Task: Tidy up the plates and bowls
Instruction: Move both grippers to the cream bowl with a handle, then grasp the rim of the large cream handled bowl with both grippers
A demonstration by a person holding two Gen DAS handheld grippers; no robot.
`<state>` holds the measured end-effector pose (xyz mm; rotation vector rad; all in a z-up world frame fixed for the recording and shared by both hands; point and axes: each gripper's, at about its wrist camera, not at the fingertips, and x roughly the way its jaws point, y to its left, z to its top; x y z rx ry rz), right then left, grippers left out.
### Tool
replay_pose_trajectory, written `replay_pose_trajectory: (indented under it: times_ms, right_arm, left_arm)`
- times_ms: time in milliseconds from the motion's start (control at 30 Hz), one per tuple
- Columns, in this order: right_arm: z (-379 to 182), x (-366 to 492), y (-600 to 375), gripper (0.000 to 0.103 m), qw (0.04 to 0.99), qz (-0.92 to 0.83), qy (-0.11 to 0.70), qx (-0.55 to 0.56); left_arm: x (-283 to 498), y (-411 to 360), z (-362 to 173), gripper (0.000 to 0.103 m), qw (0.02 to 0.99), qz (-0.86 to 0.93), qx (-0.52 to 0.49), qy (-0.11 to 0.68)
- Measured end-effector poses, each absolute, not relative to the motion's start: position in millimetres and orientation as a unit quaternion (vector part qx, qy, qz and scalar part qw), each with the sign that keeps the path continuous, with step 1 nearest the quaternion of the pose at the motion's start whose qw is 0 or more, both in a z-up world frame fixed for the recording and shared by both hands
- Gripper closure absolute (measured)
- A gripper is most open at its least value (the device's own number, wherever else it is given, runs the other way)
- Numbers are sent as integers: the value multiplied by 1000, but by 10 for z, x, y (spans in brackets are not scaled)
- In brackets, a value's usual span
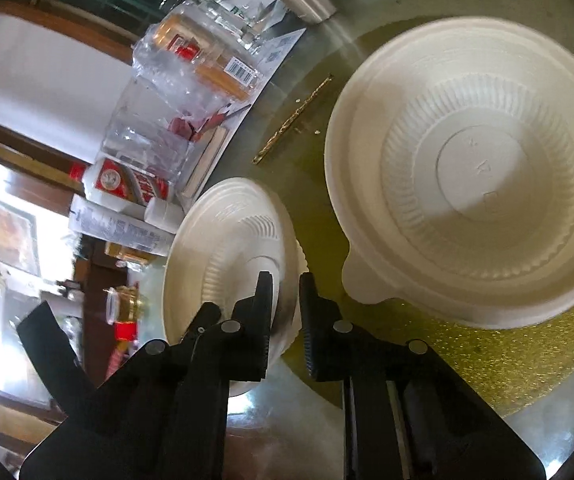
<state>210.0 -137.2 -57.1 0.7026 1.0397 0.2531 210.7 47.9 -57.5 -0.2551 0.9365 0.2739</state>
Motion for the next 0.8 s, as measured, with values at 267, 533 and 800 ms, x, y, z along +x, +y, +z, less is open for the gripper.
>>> replay_pose_trajectory:
  times_ms: [267,533,800]
  right_arm:
    - [-384,1930,-1356,90,817,125,471,309]
    - [-255,1535,-1478,90,827,123,458,302]
    - [-202,1175,-1633,90,833,114,452,298]
  left_arm:
    - [1939,399,-372,88,893,128,-90,422]
    - [1620,233,-226,88,903,106,-66,410]
    - [1352,87,-167,88,909,83,-53,406]
